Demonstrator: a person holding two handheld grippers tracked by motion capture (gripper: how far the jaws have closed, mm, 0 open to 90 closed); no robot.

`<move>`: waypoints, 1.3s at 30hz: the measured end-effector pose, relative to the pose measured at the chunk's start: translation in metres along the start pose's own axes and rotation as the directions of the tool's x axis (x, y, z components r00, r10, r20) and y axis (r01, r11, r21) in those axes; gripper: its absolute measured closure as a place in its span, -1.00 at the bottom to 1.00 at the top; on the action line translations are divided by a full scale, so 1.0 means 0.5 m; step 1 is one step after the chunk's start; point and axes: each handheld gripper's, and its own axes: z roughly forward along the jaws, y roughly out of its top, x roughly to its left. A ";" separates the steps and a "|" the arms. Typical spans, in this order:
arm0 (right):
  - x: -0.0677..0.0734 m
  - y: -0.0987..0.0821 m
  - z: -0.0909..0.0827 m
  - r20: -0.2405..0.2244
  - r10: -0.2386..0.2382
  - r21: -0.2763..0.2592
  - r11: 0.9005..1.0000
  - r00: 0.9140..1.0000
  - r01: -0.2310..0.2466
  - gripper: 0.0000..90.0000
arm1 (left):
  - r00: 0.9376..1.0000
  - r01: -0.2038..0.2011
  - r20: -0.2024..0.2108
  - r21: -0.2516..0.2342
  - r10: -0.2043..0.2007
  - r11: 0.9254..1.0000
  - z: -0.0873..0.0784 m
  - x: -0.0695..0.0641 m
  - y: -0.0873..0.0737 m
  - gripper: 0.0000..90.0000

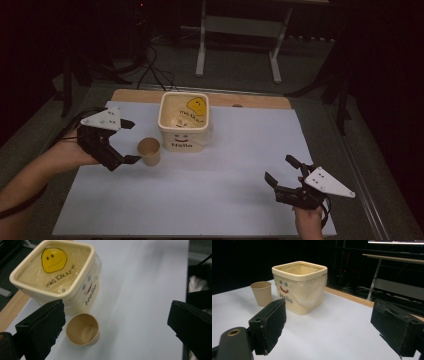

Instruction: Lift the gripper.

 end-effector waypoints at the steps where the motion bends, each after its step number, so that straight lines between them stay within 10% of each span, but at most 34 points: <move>1: 0.000 0.000 0.000 0.000 -0.001 0.001 1.000 1.000 0.001 -0.71 | 1.000 -0.002 0.015 0.017 0.001 1.000 0.006 0.000 0.001 -0.95; 14: -0.001 0.000 0.000 -0.001 -0.001 0.004 1.000 1.000 0.001 -0.71 | 0.999 -0.032 0.048 0.134 0.026 0.990 0.061 0.015 -0.007 -0.87; 39: -0.001 -0.001 0.001 -0.003 -0.005 0.012 1.000 1.000 0.005 -0.71 | 0.991 -0.124 0.080 0.341 0.103 0.932 0.161 0.031 -0.040 -0.02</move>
